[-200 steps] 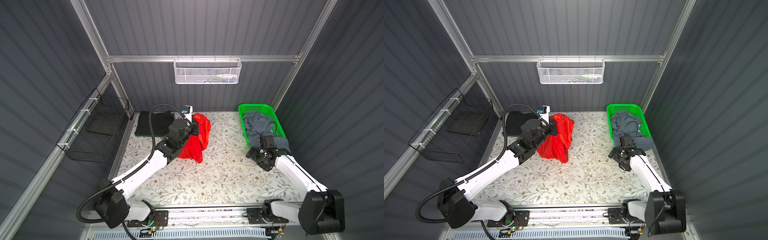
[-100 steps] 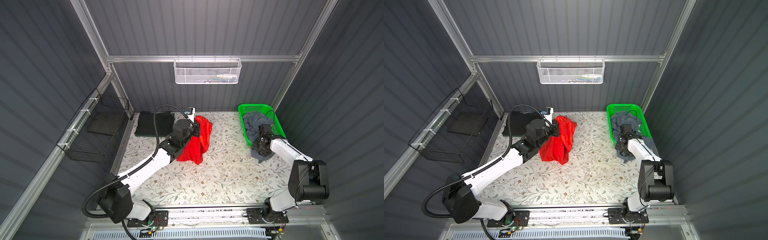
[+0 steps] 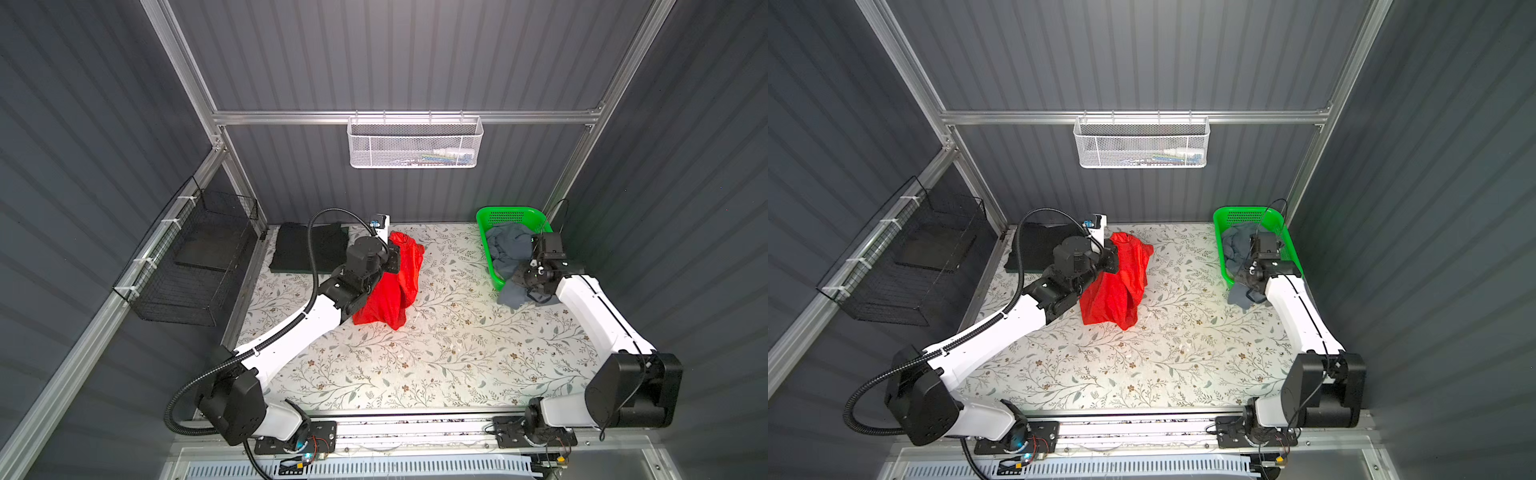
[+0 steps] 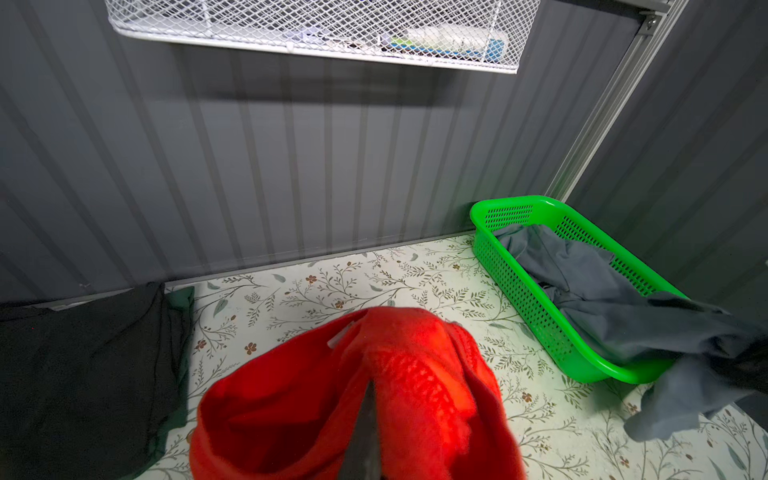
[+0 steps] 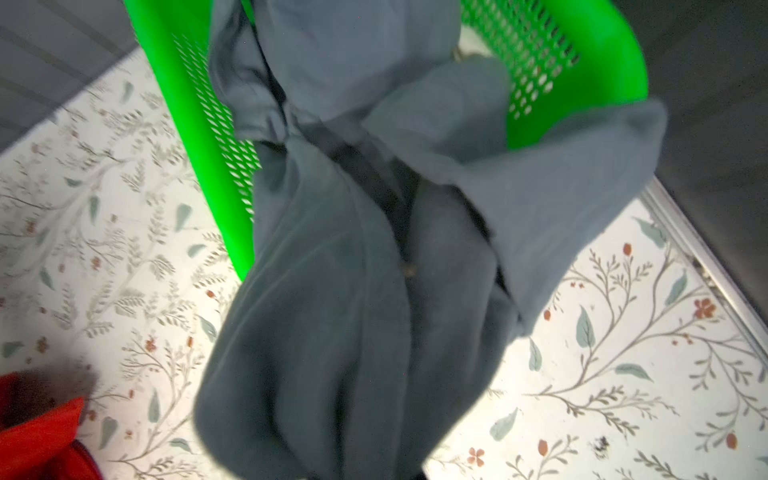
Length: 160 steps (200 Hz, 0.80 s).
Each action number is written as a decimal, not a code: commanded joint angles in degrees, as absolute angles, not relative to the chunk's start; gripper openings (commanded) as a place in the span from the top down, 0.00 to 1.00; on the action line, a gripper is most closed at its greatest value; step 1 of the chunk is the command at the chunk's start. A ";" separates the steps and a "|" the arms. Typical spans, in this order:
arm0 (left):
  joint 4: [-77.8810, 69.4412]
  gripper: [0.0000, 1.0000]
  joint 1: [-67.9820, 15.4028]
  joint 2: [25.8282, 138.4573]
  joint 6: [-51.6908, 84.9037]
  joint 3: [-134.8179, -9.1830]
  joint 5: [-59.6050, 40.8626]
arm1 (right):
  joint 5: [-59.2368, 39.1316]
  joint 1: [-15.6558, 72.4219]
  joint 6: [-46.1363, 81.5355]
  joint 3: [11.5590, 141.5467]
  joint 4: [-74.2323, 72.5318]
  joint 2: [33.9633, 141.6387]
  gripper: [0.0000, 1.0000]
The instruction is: Fold and stack the t-shirts
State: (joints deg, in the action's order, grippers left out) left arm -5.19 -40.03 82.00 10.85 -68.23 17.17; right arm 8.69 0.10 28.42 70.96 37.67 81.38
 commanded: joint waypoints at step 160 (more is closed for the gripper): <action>4.87 1.00 -40.04 81.40 10.91 -73.79 21.60 | 9.54 -2.57 26.16 109.58 39.33 112.00 0.01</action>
